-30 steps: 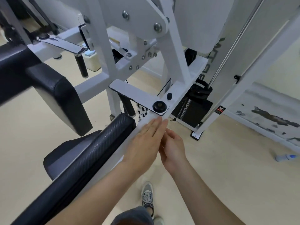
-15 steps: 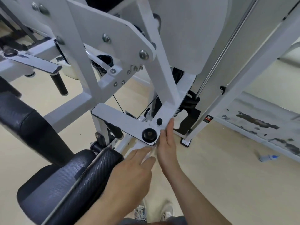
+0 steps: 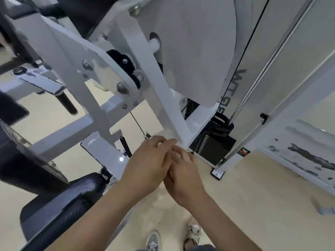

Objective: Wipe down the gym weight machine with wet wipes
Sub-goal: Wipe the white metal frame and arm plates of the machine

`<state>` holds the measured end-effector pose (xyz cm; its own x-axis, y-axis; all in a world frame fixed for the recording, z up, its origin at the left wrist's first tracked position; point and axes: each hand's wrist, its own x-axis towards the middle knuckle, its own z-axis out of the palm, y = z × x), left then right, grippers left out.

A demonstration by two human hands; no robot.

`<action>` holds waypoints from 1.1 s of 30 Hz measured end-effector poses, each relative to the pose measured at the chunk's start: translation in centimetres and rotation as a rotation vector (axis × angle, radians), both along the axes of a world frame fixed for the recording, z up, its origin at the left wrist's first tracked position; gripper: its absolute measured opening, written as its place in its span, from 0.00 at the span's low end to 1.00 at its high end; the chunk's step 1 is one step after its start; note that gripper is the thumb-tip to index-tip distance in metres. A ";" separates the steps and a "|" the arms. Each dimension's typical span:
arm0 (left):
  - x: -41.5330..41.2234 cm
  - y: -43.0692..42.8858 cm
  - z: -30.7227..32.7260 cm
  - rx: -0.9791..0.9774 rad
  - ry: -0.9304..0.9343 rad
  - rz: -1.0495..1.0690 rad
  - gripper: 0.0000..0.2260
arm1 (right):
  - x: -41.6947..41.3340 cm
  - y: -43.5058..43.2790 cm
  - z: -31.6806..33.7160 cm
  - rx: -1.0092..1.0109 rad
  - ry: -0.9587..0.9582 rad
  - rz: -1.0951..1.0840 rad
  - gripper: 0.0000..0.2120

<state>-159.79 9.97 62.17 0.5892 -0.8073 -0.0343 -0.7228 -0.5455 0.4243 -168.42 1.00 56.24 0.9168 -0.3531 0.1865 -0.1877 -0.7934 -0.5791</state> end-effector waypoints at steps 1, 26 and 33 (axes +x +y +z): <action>0.3 -0.5 -0.1 0.030 -0.017 0.022 0.19 | 0.1 -1.3 0.3 -0.045 0.038 0.057 0.21; -1.9 -2.7 -2.7 0.179 -0.442 -0.027 0.29 | 0.5 -2.2 0.0 0.698 -0.043 -0.209 0.29; -0.8 -1.4 -2.3 0.148 -0.297 -0.118 0.21 | 3.7 -8.5 1.4 0.167 0.229 -0.010 0.26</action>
<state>-160.61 8.61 59.86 0.4940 -0.8695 0.0031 -0.8645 -0.4907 0.1090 -164.70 -7.52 57.68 0.9246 -0.3711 -0.0867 -0.3363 -0.6877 -0.6434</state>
